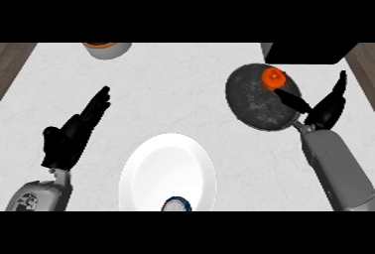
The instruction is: Pick the squash from the plate and place it in the pan
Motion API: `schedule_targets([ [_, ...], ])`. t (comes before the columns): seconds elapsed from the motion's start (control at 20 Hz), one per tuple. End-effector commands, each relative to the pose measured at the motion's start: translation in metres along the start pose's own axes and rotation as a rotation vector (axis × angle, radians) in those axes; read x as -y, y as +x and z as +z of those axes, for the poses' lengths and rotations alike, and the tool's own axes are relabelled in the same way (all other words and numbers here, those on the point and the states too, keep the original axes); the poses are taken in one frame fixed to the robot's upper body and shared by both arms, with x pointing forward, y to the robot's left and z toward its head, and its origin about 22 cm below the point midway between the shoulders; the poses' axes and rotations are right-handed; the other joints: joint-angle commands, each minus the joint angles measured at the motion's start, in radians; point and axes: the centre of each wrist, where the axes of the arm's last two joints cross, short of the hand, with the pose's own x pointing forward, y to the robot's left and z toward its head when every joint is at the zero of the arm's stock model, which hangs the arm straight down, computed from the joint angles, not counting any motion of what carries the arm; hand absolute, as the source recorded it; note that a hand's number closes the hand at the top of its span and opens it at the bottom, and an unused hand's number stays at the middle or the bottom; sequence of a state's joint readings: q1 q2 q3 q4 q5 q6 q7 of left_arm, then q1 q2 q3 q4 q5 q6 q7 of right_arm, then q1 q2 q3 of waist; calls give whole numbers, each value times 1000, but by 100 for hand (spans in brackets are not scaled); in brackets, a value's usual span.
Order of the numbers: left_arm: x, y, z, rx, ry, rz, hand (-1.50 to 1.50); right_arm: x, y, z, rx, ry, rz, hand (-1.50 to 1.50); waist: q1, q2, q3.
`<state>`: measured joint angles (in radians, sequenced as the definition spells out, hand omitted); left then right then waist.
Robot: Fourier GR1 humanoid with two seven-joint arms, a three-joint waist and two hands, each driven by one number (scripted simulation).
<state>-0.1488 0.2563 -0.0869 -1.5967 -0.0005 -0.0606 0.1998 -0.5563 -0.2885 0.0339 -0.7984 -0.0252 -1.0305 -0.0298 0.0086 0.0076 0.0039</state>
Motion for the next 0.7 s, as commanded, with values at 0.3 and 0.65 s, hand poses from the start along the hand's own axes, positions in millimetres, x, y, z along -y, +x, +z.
schedule_targets([
  [0.3,-2,0,4,-15,6,-5,0,41,-64,73,173,47,-130,-150,-14,-9,-3],
  [0.65,5,-12,-5,-24,-6,4,0,36,-64,130,161,46,-158,-150,-12,-8,-4],
])
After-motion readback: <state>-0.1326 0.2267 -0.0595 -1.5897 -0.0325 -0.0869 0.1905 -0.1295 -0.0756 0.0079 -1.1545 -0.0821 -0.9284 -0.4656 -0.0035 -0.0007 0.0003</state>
